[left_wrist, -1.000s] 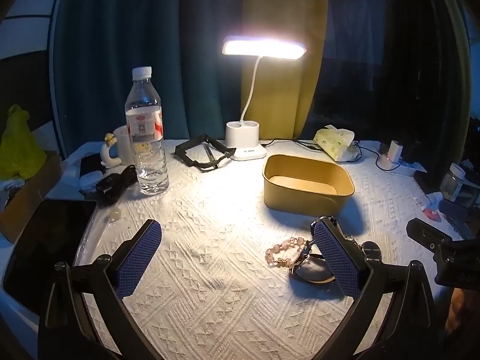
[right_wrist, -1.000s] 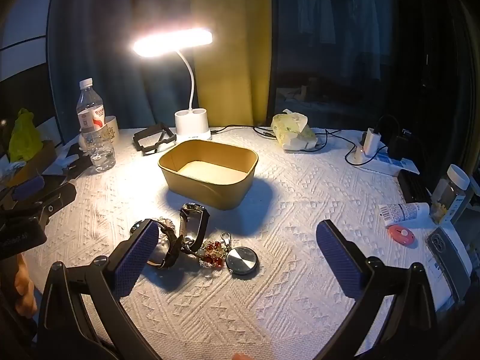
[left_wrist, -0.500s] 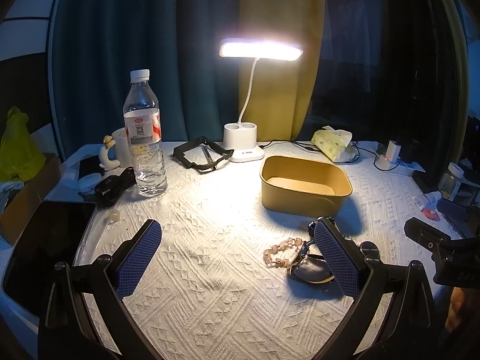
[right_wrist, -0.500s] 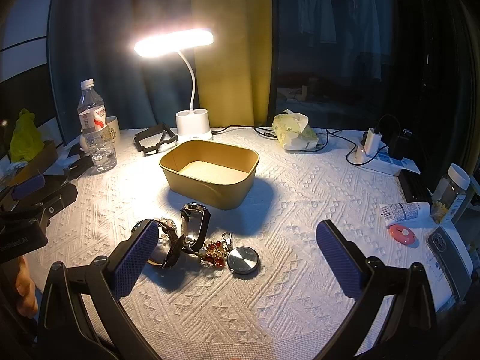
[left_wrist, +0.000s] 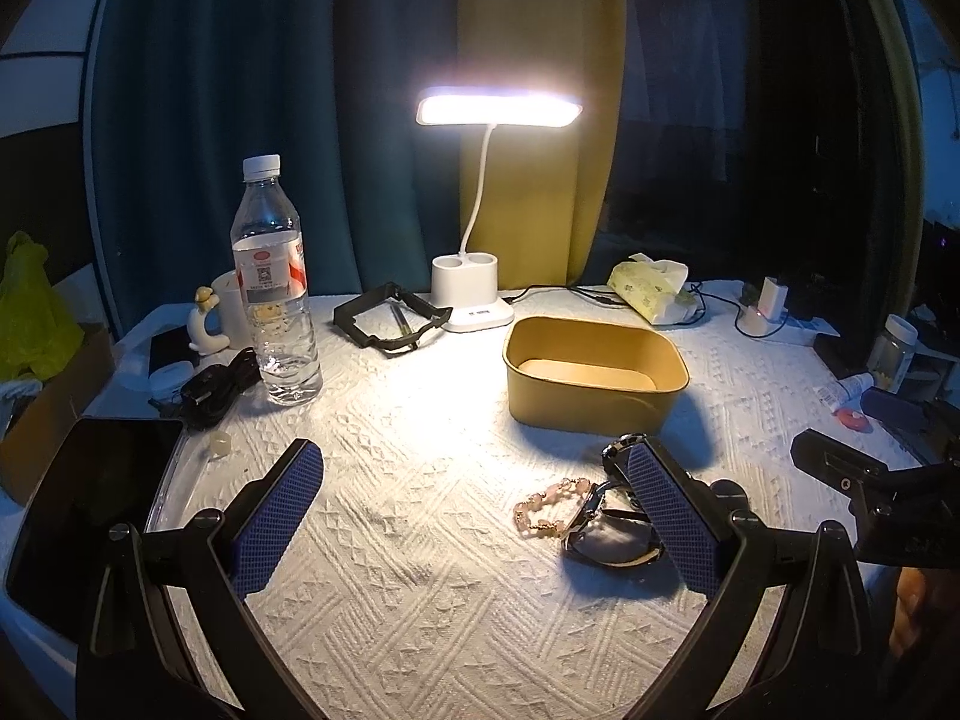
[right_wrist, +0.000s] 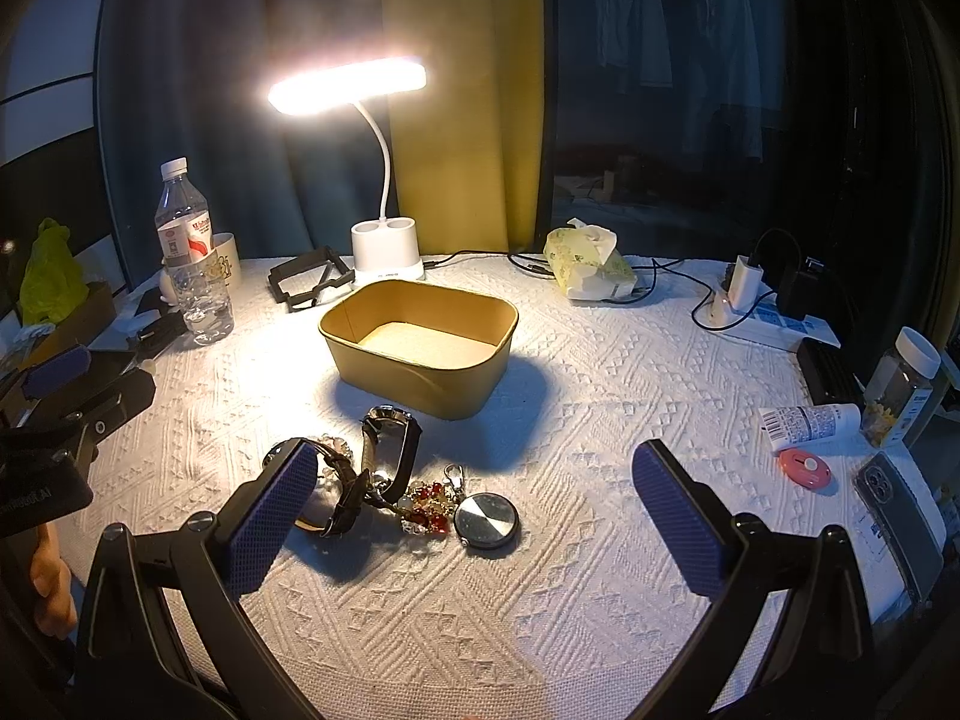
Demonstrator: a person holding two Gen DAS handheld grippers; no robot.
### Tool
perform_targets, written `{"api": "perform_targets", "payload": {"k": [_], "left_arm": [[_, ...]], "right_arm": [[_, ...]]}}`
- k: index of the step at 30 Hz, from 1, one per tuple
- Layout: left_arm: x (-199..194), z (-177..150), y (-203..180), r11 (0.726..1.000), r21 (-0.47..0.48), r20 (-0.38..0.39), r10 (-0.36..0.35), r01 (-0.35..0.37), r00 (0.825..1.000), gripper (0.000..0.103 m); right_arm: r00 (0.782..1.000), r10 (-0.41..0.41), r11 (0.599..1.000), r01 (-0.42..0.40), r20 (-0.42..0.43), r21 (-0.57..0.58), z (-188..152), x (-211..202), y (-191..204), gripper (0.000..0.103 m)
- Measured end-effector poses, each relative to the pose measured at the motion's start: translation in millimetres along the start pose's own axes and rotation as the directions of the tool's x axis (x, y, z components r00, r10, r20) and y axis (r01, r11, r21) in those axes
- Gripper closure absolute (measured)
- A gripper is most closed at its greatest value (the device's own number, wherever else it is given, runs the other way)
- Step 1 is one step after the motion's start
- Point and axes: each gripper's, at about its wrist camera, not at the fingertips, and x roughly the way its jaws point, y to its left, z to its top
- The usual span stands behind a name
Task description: Organize jewelry
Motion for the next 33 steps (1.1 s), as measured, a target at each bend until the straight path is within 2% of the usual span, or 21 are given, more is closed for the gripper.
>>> {"api": "perform_targets", "payload": {"k": [33], "left_arm": [[1.1, 4.4, -1.6, 1.0, -0.013, 0.002, -0.017, 0.017, 1.0, 0.0]], "right_arm": [[1.0, -0.001, 1.0, 0.001, 0.0, 0.001, 2.5, -1.7, 2.2, 0.0]]}}
